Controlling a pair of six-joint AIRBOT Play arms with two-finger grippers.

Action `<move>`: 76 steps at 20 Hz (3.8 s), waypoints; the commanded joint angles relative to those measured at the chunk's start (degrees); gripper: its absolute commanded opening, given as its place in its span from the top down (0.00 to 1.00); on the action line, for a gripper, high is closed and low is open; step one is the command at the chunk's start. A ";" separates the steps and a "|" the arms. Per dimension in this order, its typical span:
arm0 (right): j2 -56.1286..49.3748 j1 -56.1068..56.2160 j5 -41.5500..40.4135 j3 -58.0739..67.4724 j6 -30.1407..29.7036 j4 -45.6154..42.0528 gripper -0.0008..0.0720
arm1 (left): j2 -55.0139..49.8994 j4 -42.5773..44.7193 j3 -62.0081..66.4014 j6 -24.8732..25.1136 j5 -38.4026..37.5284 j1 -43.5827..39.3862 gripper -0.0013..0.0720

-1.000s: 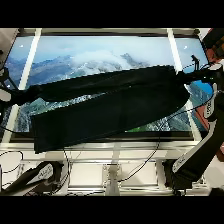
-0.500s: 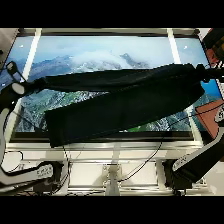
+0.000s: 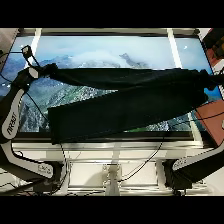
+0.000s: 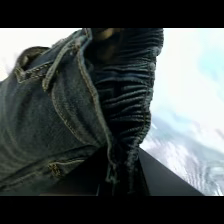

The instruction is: Fold the clothes and pants, and hang the long-sleeved shirts on hangers.

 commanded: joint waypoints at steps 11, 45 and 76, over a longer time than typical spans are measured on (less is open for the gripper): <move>18.49 0.48 -31.32 -28.04 -2.16 4.83 0.94 | -1.68 18.18 0.31 -0.57 -30.69 2.19 0.95; 9.97 -10.45 16.11 -7.02 -20.11 -10.58 0.14 | 14.56 15.78 -1.84 -2.73 -34.12 10.58 0.04; 4.83 -6.16 7.48 -2.73 -19.87 -14.80 0.23 | 16.83 -6.56 -28.70 23.30 -36.57 16.41 0.04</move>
